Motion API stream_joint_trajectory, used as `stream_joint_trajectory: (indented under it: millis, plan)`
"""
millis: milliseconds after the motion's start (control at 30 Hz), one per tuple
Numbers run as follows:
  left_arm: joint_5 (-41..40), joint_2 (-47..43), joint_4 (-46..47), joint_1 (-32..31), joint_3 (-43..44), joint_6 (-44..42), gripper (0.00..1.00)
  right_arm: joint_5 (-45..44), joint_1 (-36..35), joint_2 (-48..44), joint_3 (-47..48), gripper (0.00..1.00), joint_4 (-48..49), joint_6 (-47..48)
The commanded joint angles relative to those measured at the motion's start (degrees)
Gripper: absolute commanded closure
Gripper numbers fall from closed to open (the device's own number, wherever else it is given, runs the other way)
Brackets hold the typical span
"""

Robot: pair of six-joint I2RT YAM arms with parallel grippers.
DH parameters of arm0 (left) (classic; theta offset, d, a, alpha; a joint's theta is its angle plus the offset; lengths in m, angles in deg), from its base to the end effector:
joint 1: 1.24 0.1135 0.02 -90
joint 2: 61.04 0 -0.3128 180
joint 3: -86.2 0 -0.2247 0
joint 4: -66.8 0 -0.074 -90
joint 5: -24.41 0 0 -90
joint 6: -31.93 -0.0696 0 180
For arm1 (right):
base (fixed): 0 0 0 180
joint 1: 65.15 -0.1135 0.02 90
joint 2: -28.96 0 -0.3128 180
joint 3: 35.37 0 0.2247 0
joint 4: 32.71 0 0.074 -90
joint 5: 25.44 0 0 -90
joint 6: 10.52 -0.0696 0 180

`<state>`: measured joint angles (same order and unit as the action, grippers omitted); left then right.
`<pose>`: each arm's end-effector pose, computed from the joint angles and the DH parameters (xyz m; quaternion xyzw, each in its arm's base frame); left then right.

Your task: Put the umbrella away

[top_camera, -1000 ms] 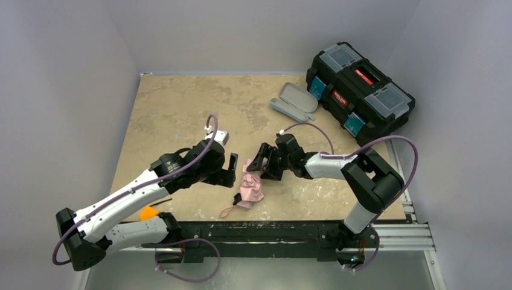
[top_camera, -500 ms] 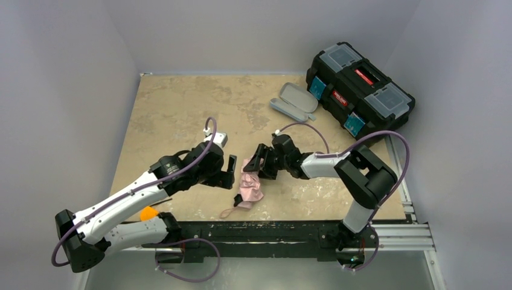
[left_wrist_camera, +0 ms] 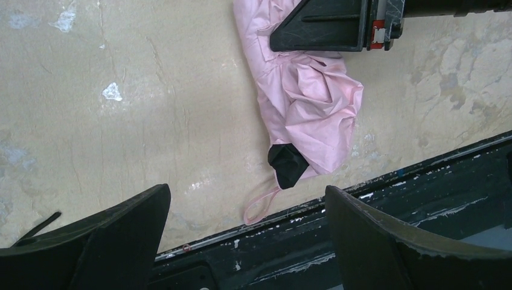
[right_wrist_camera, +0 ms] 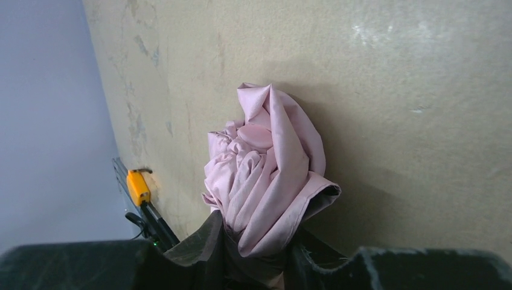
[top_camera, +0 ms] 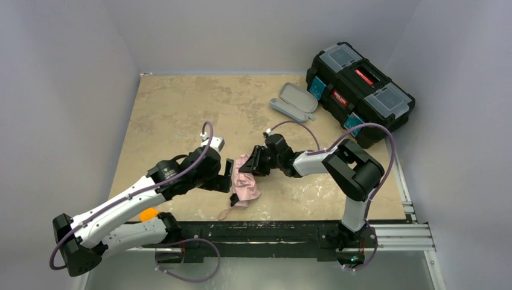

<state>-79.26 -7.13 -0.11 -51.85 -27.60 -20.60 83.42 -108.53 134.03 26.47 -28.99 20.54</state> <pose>0.0998 -0.0957 0.2986 0.0723 0.9439 -0.1282 0.2957 0.2556 0.2725 0.1727 0.0516 0.8935 0.4206 0.1484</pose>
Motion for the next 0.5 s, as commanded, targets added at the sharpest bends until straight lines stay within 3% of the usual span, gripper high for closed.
stream_joint_trajectory:
  millis: [0, 100, 267, 467]
  plan:
    - [0.0, -1.6, 1.7, 0.5, -1.0, 1.4, 0.02, -5.3, -1.8, 6.4, -2.1, 0.83, -8.0, 4.4]
    - [0.2, -2.2, 2.1, 0.7, -1.9, 1.7, 0.02, -5.3, -2.5, 7.6, -2.1, 1.00, -7.2, 4.3]
    - [1.1, -4.2, 3.4, 1.5, -2.9, 1.7, 0.02, -3.5, -2.7, 5.8, -1.2, 1.00, -5.8, 6.0]
    - [4.5, -5.4, 3.4, 4.7, -1.1, 0.1, 0.02, 5.8, -2.1, 0.8, 3.6, 1.00, -3.2, 11.0]
